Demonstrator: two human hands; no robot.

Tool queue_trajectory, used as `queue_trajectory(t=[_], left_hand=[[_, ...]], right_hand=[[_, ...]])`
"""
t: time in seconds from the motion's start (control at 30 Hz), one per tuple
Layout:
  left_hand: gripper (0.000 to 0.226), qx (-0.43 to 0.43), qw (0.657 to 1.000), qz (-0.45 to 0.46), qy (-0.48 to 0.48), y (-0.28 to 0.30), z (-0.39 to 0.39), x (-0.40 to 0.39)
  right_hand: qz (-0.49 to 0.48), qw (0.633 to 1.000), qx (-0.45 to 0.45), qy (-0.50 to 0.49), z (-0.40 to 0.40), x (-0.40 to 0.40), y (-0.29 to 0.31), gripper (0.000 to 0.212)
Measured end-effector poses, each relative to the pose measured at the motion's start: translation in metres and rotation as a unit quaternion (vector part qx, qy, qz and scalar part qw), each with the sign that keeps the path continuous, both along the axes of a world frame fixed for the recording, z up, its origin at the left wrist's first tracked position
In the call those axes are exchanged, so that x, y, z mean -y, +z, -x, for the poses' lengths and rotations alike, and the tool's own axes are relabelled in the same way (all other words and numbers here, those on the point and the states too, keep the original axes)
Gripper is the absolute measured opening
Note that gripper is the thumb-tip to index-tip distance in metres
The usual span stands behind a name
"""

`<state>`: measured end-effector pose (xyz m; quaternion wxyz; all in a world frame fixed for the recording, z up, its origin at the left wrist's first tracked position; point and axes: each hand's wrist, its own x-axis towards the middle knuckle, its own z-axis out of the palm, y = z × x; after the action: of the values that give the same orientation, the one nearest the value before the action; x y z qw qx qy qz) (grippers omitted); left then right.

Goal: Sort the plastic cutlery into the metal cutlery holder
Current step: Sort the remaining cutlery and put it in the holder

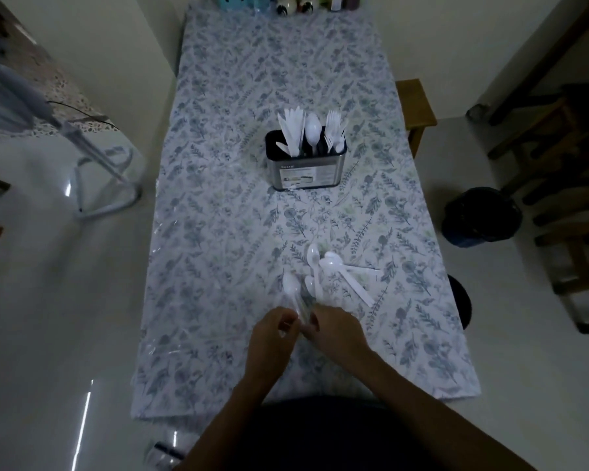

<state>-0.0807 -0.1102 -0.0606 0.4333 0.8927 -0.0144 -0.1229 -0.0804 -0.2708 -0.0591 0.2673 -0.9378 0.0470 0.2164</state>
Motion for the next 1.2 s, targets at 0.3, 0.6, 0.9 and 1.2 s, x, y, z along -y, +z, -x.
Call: queue_trajectory(t=[0.3,0.6,0.9,1.2], left_hand=[[0.003,-0.032,0.998,0.020,0.040,-0.003,0.002,-0.010],[0.021,-0.237,0.861,0.361,0.269,0.007,-0.014,0.000],[0.023,-0.260,0.854,0.349,0.285,0.014,-0.014,-0.008],[0.021,-0.266,0.852,0.350,0.283,0.010,-0.013,-0.004]], right_hand=[[0.037,0.999,0.012,0.028,0.001,-0.018,-0.007,0.023],[-0.027,0.994,0.034,0.099,0.023,-0.011,0.029,0.025],[0.050,0.993,0.081,0.066,0.003,-0.006,-0.010,0.039],[0.048,0.996,0.057,0.050,0.018,0.001,-0.001,0.026]])
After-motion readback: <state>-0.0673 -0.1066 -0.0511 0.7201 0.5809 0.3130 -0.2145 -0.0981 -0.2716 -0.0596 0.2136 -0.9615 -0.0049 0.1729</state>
